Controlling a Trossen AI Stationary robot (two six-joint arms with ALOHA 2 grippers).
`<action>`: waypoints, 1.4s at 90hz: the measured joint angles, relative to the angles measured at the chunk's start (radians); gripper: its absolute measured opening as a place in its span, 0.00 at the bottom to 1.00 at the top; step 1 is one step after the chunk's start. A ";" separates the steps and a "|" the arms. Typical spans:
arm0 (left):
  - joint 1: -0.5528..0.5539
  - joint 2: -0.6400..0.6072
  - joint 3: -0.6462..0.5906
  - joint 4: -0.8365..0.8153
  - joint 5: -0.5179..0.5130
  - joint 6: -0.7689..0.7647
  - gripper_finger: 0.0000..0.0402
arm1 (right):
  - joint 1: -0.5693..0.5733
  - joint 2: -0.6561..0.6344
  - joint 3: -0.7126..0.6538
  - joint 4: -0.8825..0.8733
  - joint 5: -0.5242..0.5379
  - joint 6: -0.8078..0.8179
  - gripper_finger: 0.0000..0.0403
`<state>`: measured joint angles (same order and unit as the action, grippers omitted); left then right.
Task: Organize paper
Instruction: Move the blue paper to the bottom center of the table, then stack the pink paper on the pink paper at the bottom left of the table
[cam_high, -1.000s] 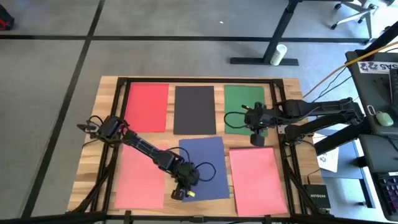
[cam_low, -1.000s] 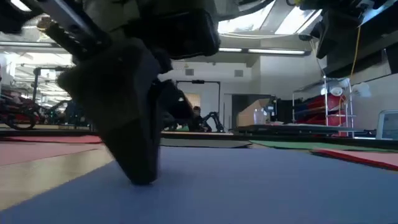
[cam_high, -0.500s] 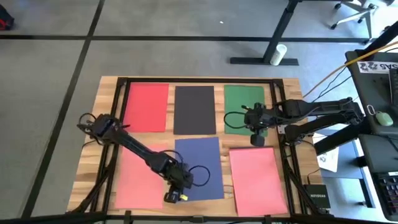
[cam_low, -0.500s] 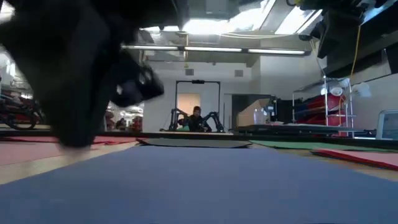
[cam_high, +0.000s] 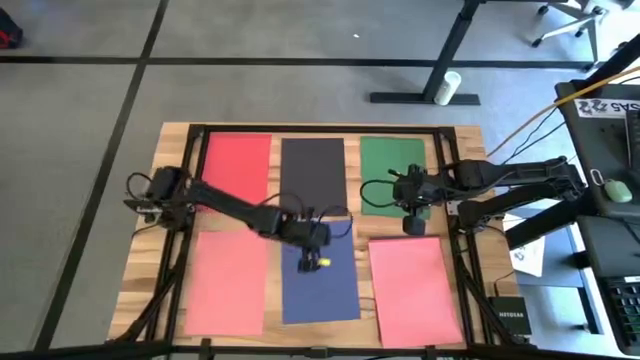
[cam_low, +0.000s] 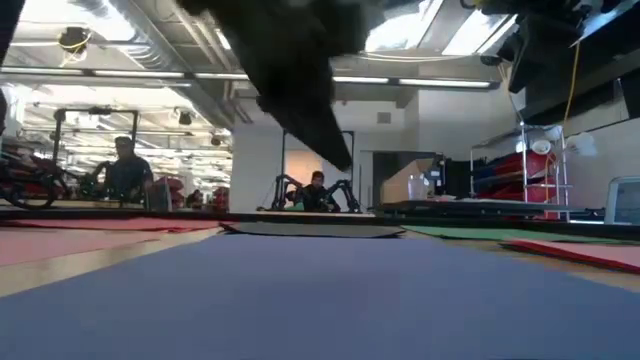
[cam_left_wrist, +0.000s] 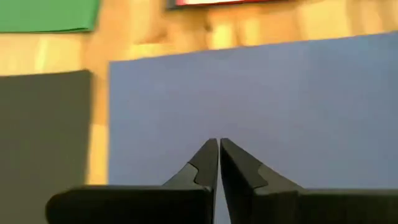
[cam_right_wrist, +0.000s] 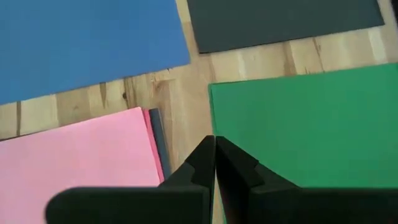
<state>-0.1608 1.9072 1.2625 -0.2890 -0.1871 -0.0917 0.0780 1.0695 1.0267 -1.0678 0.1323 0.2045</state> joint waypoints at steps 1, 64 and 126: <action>0.006 0.006 0.000 0.007 0.000 0.000 0.00 | 0.000 0.000 0.000 0.000 0.001 0.000 0.00; -0.018 0.181 0.004 0.220 0.109 0.042 0.00 | 0.000 0.000 0.000 0.000 0.009 -0.001 0.00; 0.017 0.171 0.002 0.192 0.098 0.043 0.00 | 0.000 0.000 0.000 -0.005 0.007 -0.001 0.00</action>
<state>-0.1438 2.0781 1.2644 -0.0971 -0.0887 -0.0490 0.0780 1.0691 1.0269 -1.0733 0.1394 0.2039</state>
